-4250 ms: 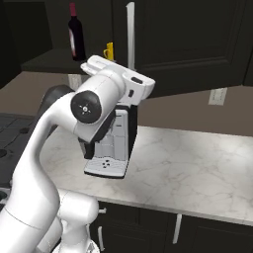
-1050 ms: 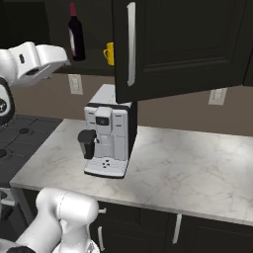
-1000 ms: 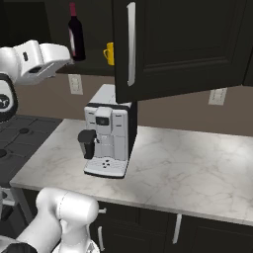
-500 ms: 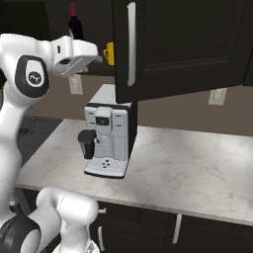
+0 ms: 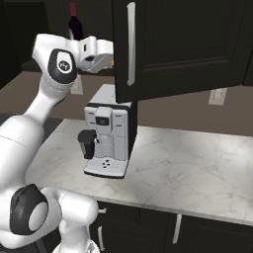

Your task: Open the cabinet directly in front. Then move the wine and the mug to the dining counter with the candle on it.

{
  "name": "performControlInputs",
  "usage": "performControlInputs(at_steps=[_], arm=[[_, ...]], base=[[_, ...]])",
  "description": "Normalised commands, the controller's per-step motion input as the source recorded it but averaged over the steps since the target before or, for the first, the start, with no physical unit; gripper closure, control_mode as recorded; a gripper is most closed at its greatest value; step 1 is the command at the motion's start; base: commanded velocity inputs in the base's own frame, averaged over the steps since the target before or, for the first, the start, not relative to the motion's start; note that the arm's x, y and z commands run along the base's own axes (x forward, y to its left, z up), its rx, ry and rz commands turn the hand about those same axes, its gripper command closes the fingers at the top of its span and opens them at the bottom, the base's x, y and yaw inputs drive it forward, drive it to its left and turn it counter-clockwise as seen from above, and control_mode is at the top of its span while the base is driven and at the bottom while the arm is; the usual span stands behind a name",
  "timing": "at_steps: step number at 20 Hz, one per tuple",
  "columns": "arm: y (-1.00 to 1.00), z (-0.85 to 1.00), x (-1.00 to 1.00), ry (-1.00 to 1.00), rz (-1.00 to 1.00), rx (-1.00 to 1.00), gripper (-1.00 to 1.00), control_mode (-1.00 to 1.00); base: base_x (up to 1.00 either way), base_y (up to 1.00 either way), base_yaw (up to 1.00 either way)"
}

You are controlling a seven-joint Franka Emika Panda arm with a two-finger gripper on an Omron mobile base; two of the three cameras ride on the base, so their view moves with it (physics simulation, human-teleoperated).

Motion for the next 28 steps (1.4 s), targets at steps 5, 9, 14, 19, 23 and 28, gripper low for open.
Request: performControlInputs(at_steps=[5,9,14,19,23,28], arm=[[-0.96,0.0,-0.04,0.05,-0.14,0.0,-1.0,-1.0],[-1.0,0.0,-0.43,0.0,-0.12,0.0,-1.0,-1.0],[-1.0,0.0,-0.57,0.0,-0.08,0.0,-1.0,-1.0],[-1.0,0.0,-0.36,-0.05,0.0,0.02,-1.0,-1.0],[-1.0,0.0,-0.08,-0.14,0.0,0.1,-1.0,-1.0],[-1.0,0.0,0.0,-0.17,0.04,0.15,-1.0,-1.0]], base=[[0.0,0.0,0.0],[0.0,0.0,0.0],[0.0,0.0,0.0],[0.0,0.0,0.0],[0.0,0.0,0.0],[0.0,0.0,0.0]])
